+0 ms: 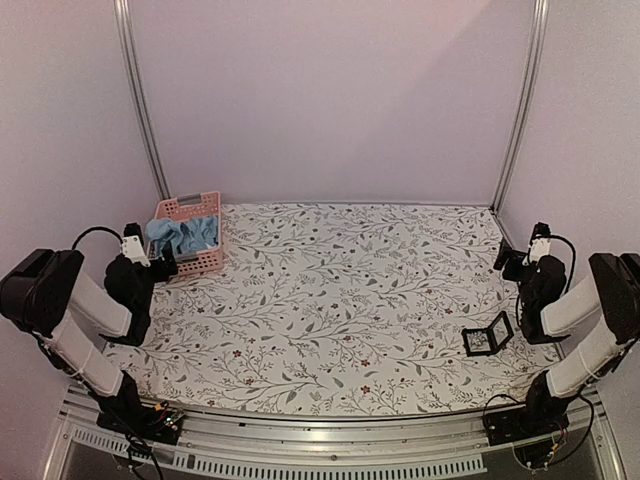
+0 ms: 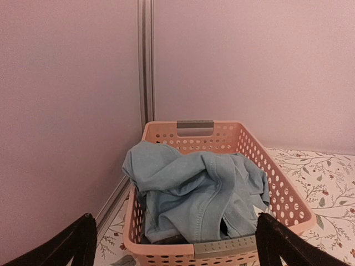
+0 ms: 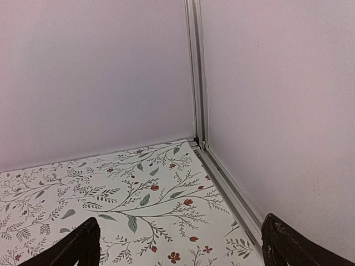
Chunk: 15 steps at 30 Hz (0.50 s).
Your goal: Pin the brooch onto the clothing
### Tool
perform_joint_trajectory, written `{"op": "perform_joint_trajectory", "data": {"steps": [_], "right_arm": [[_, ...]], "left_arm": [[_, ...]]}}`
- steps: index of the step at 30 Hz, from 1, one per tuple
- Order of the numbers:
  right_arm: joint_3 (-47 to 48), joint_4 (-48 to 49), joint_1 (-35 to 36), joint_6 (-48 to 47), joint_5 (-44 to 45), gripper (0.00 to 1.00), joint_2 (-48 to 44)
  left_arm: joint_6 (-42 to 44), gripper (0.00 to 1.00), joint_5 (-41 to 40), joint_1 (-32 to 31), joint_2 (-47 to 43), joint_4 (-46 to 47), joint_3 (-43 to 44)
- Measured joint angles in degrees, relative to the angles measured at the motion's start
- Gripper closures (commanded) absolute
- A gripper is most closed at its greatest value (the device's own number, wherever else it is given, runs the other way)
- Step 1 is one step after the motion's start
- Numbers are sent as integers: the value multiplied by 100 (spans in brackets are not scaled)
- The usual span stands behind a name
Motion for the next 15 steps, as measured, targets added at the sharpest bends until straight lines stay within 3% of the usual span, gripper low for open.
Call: {"op": "perform_joint_trajectory", "data": {"steps": [8,15], "right_arm": [[326,-1471,-2,74,-68,1,-1521],[1416,-3104,-2,380,-1309,7,-2435]], "left_arm": [[4,0,15,0,-72,-111,0],[-254,8,-601,-39,-2070,-2081,732]]}}
